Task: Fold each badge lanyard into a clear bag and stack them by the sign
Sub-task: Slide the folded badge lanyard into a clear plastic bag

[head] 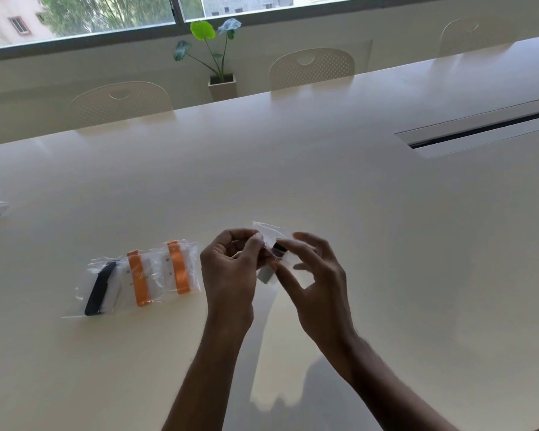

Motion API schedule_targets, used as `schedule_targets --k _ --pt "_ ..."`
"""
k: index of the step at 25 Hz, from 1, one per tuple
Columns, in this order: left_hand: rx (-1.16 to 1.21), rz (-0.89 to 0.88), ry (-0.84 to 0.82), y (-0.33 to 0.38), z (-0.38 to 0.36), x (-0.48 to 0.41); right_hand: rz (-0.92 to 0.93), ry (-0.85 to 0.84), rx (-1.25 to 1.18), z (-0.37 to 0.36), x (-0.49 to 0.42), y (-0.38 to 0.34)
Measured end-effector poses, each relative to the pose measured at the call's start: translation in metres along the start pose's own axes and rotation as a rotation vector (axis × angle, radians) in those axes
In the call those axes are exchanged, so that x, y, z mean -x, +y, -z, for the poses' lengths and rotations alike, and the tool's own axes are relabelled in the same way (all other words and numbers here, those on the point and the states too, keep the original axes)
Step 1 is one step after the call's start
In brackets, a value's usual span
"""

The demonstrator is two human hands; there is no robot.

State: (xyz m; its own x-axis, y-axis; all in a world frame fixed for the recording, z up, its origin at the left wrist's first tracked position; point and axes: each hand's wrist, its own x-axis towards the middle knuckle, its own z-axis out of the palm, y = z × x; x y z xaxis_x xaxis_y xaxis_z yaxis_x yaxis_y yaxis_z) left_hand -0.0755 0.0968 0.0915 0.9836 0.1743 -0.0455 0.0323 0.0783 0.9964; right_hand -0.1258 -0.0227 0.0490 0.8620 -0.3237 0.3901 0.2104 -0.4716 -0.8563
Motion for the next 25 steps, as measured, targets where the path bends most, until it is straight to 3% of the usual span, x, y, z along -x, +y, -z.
schedule_targets --k 2,7,10,13,19,25 --pt "0.055 0.05 -0.045 0.003 0.003 0.0 -0.003 0.007 -0.08 0.003 -0.004 0.001" --pt "-0.295 -0.056 -0.218 0.003 0.027 -0.013 -0.093 -0.094 -0.209 0.019 -0.023 0.0" --pt "-0.119 0.047 -0.362 -0.003 0.039 -0.022 -0.112 -0.203 -0.259 0.031 -0.034 0.0" --pt "-0.015 0.04 -0.351 -0.005 0.04 -0.02 -0.13 -0.255 -0.248 0.039 -0.041 -0.001" --pt "-0.015 -0.017 -0.293 -0.011 0.035 -0.011 -0.182 -0.203 -0.35 0.048 -0.046 -0.005" --pt "-0.032 -0.014 -0.43 -0.007 0.041 -0.005 -0.152 -0.242 -0.251 0.058 -0.05 -0.008"
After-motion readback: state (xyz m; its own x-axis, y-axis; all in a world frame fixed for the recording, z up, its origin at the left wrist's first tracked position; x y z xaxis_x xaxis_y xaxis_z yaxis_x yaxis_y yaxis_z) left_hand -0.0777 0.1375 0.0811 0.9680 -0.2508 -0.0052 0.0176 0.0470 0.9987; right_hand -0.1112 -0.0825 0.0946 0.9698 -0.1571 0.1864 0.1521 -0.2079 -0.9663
